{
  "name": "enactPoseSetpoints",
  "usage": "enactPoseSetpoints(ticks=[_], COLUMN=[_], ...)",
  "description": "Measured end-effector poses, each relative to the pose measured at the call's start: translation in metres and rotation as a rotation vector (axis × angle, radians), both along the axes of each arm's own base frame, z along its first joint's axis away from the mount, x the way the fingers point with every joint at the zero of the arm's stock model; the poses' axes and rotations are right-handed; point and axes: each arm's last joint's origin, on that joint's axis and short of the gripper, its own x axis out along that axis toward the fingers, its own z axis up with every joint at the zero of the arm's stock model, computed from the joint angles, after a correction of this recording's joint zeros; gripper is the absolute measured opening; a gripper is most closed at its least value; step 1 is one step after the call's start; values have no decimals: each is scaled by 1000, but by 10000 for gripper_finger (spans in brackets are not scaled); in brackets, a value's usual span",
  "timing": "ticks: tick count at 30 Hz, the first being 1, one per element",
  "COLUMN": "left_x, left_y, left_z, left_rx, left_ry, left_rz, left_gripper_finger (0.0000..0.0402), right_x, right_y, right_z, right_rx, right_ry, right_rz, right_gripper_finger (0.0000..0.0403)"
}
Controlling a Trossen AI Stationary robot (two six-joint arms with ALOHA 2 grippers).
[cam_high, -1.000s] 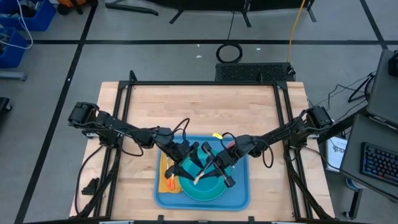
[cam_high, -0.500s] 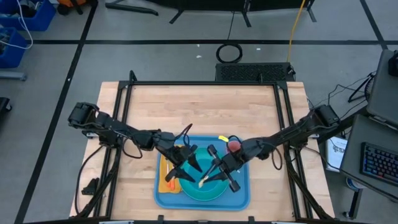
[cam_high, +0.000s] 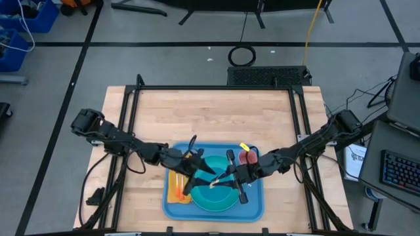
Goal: Set up tray
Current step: Put the yellow knife on top of the yellow napkin to the right of the orange spoon
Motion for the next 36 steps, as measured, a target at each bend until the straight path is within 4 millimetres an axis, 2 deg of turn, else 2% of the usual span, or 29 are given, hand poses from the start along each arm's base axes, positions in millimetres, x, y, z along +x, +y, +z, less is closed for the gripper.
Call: enactPoseSetpoints(ticks=[8, 15, 20, 36], left_x=[-9, -17, -19, -16], left_y=[-15, -30, -35, -32], left_z=[-10, -6, -4, 7], left_rx=[127, 257, 287, 284], left_ry=[69, -10, -31, -134], left_rz=[125, 326, 315, 379], left_gripper_finger=[195, 191, 191, 191], right_x=[-3, -3, -3, 3], right_y=[-1, -4, -6, -15], right_z=[4, 2, 2, 2], right_rx=[10, 1, -25, -30], right_ry=[1, 24, 18, 9], right_rz=[-29, -116, -160, -191], right_gripper_finger=[30, 30, 30, 30])
